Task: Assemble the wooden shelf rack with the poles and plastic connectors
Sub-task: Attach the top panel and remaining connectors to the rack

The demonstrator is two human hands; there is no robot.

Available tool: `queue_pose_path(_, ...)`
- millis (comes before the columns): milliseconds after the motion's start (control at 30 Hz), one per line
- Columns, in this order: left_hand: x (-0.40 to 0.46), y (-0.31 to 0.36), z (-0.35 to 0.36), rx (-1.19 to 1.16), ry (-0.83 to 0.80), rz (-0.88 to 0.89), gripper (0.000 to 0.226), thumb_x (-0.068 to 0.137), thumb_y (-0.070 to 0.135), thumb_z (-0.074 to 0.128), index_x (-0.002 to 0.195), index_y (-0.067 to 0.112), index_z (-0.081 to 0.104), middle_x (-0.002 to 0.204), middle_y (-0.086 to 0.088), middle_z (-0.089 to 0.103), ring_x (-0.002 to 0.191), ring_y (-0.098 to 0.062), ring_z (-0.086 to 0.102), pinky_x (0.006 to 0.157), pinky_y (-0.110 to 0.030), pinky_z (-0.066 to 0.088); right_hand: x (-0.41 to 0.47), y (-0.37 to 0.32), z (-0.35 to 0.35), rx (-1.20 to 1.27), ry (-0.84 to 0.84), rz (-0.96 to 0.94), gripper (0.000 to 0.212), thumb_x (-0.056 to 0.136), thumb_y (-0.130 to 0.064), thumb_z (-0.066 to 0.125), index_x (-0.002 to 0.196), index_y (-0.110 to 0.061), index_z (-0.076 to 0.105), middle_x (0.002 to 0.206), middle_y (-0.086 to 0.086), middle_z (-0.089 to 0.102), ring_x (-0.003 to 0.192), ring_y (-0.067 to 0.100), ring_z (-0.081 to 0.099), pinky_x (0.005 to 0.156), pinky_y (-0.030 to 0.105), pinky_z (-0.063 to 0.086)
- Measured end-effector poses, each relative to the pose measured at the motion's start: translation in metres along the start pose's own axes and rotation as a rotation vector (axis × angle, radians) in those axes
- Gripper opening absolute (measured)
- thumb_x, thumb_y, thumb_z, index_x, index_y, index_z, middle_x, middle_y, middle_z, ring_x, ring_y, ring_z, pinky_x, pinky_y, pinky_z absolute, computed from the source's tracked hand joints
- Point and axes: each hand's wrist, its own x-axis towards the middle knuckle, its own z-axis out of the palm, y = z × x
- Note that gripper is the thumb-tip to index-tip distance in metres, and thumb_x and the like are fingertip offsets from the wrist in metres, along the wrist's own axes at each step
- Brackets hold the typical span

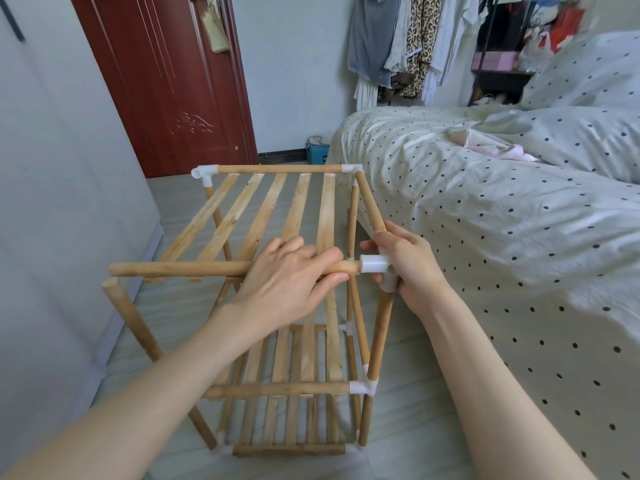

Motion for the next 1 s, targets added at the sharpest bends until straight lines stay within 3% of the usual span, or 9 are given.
queue_pose_path(267,0.002,0.0,-0.007,-0.051,-0.019,-0.059,0.05,0.092,0.056,0.015,0.106,0.028,0.053,0.08,0.008,0.063,0.08,-0.016,0.052,0.075,-0.032,0.036,0.003,0.004,0.009,-0.005,0.075,-0.012,0.025,0.092,-0.011,0.043,0.112,-0.012,0.057,0.078,0.001,0.053,0.046,0.015,0.039,0.033,0.015,0.026)
queue_pose_path(367,0.003,0.0,-0.009,-0.041,-0.044,-0.069,0.053,0.089,0.06,0.01,0.103,0.03,0.052,0.078,0.009,0.062,0.079,-0.015,0.051,0.075,-0.032,0.037,0.005,0.005,0.014,0.004,0.12,0.011,0.05,0.093,-0.013,0.041,0.142,-0.02,0.033,0.083,0.0,0.051,0.06,0.015,0.042,0.032,0.014,0.029)
queue_pose_path(433,0.002,-0.002,-0.01,-0.032,-0.061,-0.075,0.052,0.088,0.064,0.012,0.1,0.03,0.051,0.077,0.009,0.061,0.079,-0.014,0.051,0.076,-0.032,0.037,0.006,0.006,0.018,-0.014,0.119,0.021,0.056,0.093,-0.013,0.04,0.146,-0.023,0.024,0.087,0.0,0.051,0.063,0.014,0.042,0.033,0.016,0.031)
queue_pose_path(567,-0.003,-0.003,-0.014,0.058,-0.074,-0.107,0.049,0.087,0.064,0.018,0.095,0.028,0.05,0.073,0.007,0.056,0.079,-0.018,0.051,0.07,-0.032,0.034,0.006,0.009,0.027,-0.009,0.115,0.015,0.058,0.092,-0.013,0.038,0.146,-0.028,0.022,0.126,0.006,0.05,0.081,0.018,0.048,0.047,0.023,0.038)
queue_pose_path(667,-0.006,-0.003,-0.017,0.1,-0.01,-0.122,0.042,0.087,0.057,0.03,0.088,0.022,0.053,0.077,0.001,0.047,0.071,-0.021,0.05,0.062,-0.032,0.036,0.006,0.011,0.035,0.053,0.111,0.026,0.058,0.09,-0.008,0.039,0.145,-0.022,0.026,0.128,0.004,0.048,0.103,0.021,0.05,0.081,0.03,0.046)
queue_pose_path(700,-0.006,-0.004,-0.019,0.091,0.018,-0.117,0.039,0.087,0.053,0.037,0.086,0.019,0.055,0.082,-0.002,0.048,0.069,-0.02,0.049,0.058,-0.032,0.038,0.007,0.011,0.037,0.062,0.111,0.04,0.055,0.089,-0.007,0.04,0.142,-0.019,0.032,0.123,0.004,0.051,0.1,0.02,0.05,0.083,0.03,0.043)
queue_pose_path(767,-0.005,-0.007,-0.021,0.076,0.031,-0.082,0.034,0.085,0.046,0.046,0.084,0.015,0.058,0.094,-0.006,0.054,0.073,-0.02,0.051,0.055,-0.03,0.038,0.006,0.008,0.037,0.076,0.086,0.077,0.03,0.087,-0.003,0.041,0.114,-0.01,0.054,0.09,0.004,0.053,0.074,0.018,0.048,0.068,0.029,0.041)
queue_pose_path(833,-0.006,-0.007,-0.018,0.028,0.038,-0.035,0.028,0.086,0.038,0.049,0.086,0.014,0.061,0.094,-0.002,0.057,0.078,-0.019,0.052,0.059,-0.028,0.035,0.006,0.005,0.035,0.072,0.031,0.157,0.012,0.087,-0.003,0.044,0.081,-0.01,0.05,0.066,0.002,0.045,0.05,0.015,0.046,0.049,0.02,0.038)
queue_pose_path(1000,-0.011,-0.002,-0.008,-0.247,0.083,-0.076,0.01,0.089,0.016,0.058,0.096,0.013,0.064,0.093,0.004,0.058,0.086,-0.019,0.049,0.071,-0.037,0.043,0.009,0.005,0.04,0.179,-0.027,0.238,0.005,0.09,-0.01,0.049,0.086,-0.012,0.047,0.043,-0.005,0.045,0.033,0.01,0.04,0.037,0.014,0.033)
